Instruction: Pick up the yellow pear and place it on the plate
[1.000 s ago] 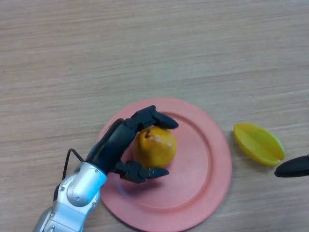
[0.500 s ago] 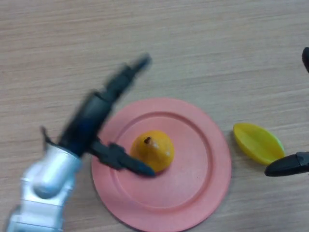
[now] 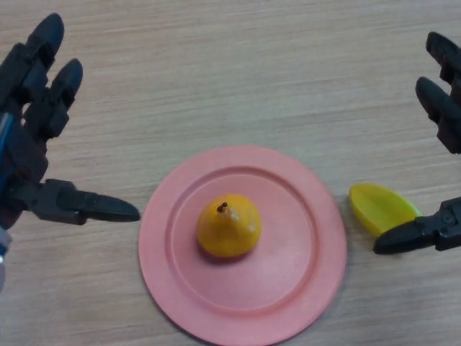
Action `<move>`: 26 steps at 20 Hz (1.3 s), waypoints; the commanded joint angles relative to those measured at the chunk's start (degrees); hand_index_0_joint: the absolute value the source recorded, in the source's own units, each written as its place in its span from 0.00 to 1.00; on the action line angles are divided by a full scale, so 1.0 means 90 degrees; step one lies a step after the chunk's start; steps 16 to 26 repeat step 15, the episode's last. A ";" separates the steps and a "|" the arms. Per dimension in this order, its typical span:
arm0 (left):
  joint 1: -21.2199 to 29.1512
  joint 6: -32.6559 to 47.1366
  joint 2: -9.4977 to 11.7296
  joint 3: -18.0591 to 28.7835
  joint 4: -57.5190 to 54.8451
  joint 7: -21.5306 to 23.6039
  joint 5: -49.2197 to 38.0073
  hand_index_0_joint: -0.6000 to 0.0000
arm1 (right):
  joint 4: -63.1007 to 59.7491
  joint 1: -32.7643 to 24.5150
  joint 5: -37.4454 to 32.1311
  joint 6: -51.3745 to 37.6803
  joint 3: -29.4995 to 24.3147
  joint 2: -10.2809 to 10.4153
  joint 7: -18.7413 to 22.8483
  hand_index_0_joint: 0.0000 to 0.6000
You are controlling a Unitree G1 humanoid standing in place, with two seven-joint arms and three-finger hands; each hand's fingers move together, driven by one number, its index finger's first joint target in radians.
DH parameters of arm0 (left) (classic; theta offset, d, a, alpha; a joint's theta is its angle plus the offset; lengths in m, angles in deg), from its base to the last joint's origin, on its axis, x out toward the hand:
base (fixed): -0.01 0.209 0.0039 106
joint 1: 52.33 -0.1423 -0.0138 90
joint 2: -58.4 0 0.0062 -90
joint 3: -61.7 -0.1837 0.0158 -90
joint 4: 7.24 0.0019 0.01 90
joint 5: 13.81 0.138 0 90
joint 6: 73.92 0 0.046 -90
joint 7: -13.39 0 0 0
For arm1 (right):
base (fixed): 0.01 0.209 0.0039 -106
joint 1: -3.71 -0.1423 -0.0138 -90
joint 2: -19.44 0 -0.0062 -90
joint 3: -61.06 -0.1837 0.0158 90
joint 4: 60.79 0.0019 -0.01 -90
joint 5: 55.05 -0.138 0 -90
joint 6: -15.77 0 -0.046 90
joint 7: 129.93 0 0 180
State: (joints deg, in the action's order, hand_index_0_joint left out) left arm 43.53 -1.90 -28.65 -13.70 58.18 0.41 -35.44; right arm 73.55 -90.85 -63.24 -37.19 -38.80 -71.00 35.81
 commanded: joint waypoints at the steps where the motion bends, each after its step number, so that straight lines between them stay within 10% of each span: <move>1: 0.0220 0.0304 0.0432 0.0586 -0.0411 -0.0060 -0.0312 1.00 | 0.0265 -0.0065 0.0378 -0.1154 -0.0203 -0.0171 -0.0049 0.00; 26: 0.0198 0.0545 0.0459 0.0718 -0.0670 0.0066 0.0539 1.00 | 0.0199 -0.0033 0.0182 -0.1243 -0.0010 -0.0071 -0.0043 0.00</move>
